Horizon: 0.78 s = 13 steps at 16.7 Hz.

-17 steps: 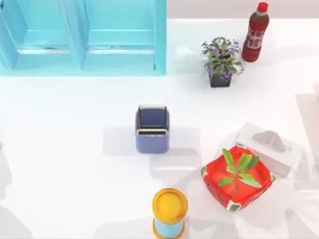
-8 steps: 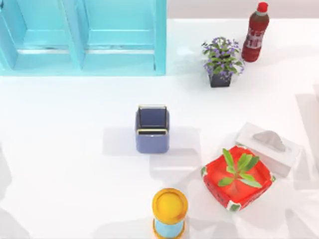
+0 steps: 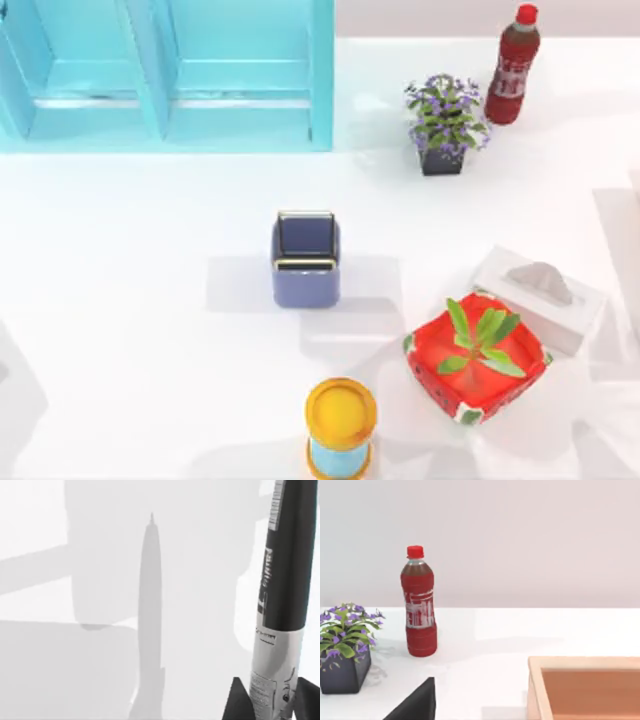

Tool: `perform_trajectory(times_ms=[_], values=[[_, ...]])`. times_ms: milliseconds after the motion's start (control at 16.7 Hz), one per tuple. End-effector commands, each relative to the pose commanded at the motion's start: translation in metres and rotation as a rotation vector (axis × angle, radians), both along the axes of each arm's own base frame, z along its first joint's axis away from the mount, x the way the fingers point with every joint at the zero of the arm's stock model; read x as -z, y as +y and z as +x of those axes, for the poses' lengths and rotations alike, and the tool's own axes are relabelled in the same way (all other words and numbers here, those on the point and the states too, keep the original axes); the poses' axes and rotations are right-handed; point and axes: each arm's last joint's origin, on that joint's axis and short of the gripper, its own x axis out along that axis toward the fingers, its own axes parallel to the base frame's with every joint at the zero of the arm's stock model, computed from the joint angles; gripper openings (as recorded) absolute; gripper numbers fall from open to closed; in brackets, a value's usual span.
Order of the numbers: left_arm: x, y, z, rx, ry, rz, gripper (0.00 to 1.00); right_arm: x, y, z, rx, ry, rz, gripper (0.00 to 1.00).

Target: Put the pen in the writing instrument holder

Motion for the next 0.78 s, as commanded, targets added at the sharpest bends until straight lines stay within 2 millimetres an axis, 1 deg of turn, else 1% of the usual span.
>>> perform_trajectory(times_ms=[240,360,480,540,780], values=[[-0.050,-0.016,-0.044,0.045,-0.001,-0.002,0.00,0.000,0.000,0.000,0.000,0.000,0.000,1.00],[-0.067,-0.020,-0.066,0.032,-0.020,0.017,0.00,0.000,0.000,0.000,0.000,0.000,0.000,1.00],[-0.075,-0.022,-0.080,0.015,-0.028,0.023,0.00,0.000,0.000,0.000,0.000,0.000,0.000,1.00],[-0.076,-0.022,-0.082,0.010,-0.028,0.021,0.00,0.000,0.000,0.000,0.000,0.000,0.000,1.00],[-0.075,-0.023,-0.082,0.014,-0.023,0.019,0.00,0.000,0.000,0.000,0.000,0.000,0.000,1.00]])
